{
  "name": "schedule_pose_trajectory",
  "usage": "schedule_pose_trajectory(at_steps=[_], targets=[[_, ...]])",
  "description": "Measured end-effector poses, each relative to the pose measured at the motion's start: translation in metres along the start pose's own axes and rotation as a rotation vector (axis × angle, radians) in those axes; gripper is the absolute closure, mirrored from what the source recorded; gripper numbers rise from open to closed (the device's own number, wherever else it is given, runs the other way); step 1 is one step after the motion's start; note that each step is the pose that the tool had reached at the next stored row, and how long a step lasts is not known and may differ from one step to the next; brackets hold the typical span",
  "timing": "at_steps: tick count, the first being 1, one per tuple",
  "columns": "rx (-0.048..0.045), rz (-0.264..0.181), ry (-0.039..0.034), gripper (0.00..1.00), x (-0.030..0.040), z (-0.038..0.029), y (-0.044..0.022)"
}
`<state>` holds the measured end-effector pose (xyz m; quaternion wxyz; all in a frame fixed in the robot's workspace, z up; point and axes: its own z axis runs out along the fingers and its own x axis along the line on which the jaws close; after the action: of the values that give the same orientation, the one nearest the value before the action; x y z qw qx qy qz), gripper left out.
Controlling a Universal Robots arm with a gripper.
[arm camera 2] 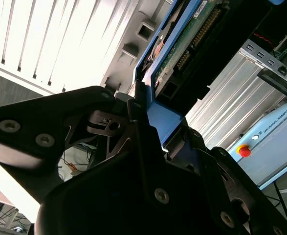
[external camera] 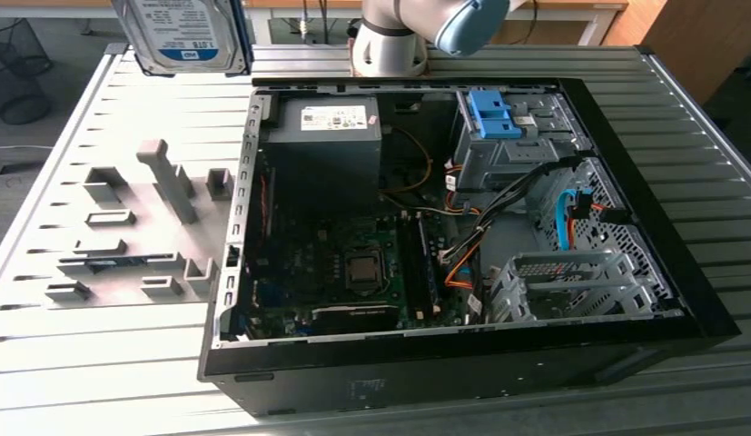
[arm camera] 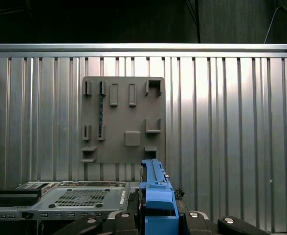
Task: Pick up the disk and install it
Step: 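Pick up the disk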
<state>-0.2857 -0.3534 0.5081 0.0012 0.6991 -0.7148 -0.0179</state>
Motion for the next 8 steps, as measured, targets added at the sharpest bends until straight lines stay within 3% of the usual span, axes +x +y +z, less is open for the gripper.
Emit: schedule_pose_trajectory(at_steps=[8], targets=[[0.0000,0.000,0.0000,0.64,-0.0002,-0.0002,-0.0100]])
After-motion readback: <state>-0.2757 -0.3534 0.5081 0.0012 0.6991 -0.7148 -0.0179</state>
